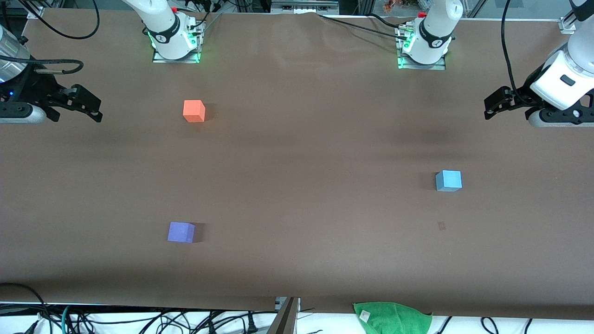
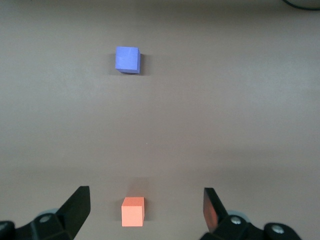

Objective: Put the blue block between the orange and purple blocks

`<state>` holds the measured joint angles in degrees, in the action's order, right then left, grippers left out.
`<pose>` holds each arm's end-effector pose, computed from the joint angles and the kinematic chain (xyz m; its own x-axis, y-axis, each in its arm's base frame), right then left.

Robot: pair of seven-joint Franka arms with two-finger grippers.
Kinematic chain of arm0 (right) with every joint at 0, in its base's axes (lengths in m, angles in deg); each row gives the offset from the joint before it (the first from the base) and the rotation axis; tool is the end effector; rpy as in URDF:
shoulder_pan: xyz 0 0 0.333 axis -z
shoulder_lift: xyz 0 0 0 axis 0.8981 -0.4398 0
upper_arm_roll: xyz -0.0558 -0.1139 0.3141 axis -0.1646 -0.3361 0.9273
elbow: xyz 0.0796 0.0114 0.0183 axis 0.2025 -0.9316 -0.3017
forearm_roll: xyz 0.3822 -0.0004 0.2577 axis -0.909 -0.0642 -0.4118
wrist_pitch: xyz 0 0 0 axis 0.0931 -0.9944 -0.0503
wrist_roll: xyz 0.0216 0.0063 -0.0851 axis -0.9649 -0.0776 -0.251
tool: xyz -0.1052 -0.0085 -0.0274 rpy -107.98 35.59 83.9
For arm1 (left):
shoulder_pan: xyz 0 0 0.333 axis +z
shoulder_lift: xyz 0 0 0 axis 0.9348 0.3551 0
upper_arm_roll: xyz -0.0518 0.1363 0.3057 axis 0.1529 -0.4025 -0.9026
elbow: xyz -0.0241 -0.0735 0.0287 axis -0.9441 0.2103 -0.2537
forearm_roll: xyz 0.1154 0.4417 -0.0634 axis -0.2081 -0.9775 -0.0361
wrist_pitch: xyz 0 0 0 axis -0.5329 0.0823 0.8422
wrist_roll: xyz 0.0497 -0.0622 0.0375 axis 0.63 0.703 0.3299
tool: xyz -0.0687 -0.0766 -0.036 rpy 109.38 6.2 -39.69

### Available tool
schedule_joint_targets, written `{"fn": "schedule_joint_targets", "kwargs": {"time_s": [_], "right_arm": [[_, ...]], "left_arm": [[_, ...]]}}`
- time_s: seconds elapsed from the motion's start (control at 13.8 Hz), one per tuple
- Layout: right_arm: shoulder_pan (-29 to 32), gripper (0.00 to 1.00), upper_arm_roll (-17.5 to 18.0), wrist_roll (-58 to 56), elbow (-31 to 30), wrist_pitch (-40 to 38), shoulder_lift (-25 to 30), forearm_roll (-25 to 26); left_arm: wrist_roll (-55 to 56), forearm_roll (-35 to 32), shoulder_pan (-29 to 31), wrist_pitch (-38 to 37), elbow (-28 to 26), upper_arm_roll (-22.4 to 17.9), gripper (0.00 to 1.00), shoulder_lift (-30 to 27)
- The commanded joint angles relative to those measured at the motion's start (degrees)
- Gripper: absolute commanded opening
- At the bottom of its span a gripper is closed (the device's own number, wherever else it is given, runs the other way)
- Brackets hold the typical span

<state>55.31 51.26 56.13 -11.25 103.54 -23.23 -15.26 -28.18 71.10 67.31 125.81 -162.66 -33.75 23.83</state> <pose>0.6346 0.0668 0.6461 0.9981 0.0021 0.0609 0.0014 -0.9999 0.0104 0.6129 -0.0439 0.6106 0.9991 0.0170 -0.0378 0.0161 -0.9996 -0.0227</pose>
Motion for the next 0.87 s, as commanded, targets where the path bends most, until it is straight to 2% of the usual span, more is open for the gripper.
{"fn": "schedule_joint_targets", "kwargs": {"time_s": [0.0,0.8], "right_arm": [[0.07,1.00,0.09,-0.71,0.50,-0.75,0.28,0.15],[0.07,1.00,0.09,-0.80,0.50,-0.75,0.28,0.15]], "left_arm": [[-0.77,0.68,-0.31,-0.52,-0.10,-0.52,1.00,-0.26],[-0.50,1.47,-0.48,-2.54,2.53,-0.52,1.00,3.17]]}}
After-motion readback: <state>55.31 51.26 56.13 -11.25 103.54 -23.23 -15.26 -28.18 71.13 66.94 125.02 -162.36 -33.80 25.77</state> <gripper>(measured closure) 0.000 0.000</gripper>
